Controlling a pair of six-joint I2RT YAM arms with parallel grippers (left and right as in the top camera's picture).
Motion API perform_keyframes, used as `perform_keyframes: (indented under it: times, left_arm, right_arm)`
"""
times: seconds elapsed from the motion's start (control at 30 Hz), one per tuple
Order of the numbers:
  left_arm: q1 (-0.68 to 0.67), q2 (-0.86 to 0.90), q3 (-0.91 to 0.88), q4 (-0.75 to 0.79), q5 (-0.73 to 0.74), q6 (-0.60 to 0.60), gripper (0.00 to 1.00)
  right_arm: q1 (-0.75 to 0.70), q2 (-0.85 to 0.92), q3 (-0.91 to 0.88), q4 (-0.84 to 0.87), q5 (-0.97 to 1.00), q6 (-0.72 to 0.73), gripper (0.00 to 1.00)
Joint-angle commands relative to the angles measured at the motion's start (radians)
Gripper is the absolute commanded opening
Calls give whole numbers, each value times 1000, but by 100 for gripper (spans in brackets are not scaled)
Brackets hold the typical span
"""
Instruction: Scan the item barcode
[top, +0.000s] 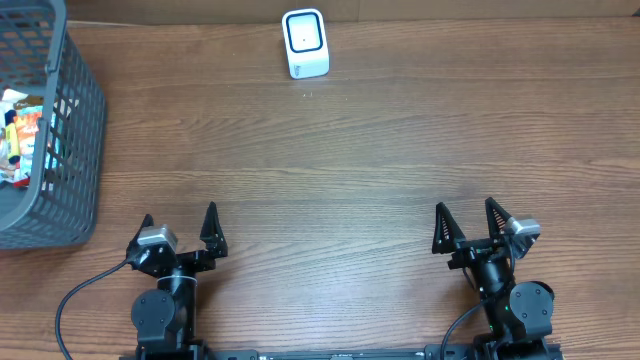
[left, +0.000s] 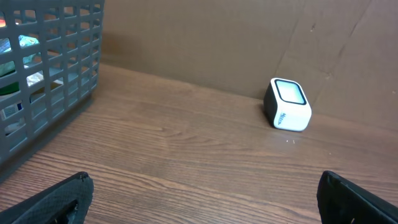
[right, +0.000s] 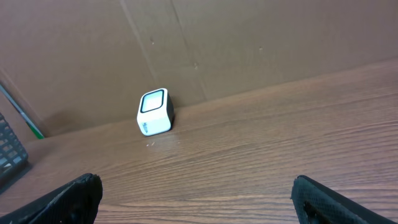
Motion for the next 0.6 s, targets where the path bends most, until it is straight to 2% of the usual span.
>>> perform_keyframes:
  times: [0.0,0.13,0.3,0.37,0.57]
  left_arm:
    - [-7,-6,-3,3,-11,20,100]
    - [-6,-6,-3,16,-61,23,100]
    - [-6,-6,9,120,146,18,100]
    - [-6,-6,45,169,167,-5,100]
    - [-6,-3,260,138,248,-37,100]
  right_arm:
    - [-8,-6,-11,6,12,1,100]
    - [-8,-6,-11,6,11,1,100]
    - [-8,-6,-11,6,12,1,100]
    - [-8,-6,-11,6,12,1,100]
    - [-8,-6,-11,6,12,1,100]
